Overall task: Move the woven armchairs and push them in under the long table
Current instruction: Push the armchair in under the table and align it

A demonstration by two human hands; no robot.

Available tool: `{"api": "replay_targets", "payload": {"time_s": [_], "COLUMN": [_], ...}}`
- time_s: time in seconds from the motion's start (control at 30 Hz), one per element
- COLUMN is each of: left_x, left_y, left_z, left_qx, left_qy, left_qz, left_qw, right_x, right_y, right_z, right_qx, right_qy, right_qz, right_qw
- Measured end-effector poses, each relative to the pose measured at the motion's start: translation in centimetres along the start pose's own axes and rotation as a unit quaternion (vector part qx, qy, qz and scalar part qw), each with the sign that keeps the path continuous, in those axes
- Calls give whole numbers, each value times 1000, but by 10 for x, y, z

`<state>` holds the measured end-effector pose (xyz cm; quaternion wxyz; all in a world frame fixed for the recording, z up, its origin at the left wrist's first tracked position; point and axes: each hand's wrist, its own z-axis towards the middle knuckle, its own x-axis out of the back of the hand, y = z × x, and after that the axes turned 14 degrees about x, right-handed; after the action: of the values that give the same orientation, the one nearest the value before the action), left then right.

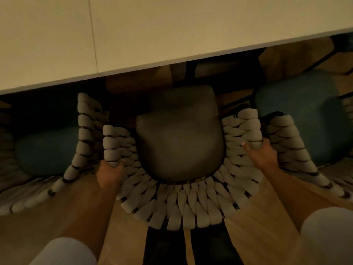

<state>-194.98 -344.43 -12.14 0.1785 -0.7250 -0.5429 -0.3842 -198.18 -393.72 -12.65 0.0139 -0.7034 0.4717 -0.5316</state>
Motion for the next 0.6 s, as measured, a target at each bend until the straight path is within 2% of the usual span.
{"api": "replay_targets", "payload": {"time_s": [0.23,0.4,0.6], "left_x": [-5,-1,-9], "left_y": [5,18,61], "left_z": [-1,-22,-12], "left_qx": [18,12,-24], "left_qy": [37,65,37], "left_qz": [-60,-89,-92], "left_qw": [997,994,995], "right_x": [-8,16,42], "right_y": [3,-10,-40], "right_z": [16,27,80], "right_qx": [-2,36,78], "right_qy": [49,65,57], "right_qz": [-12,-5,12], "right_qw": [999,997,995]}}
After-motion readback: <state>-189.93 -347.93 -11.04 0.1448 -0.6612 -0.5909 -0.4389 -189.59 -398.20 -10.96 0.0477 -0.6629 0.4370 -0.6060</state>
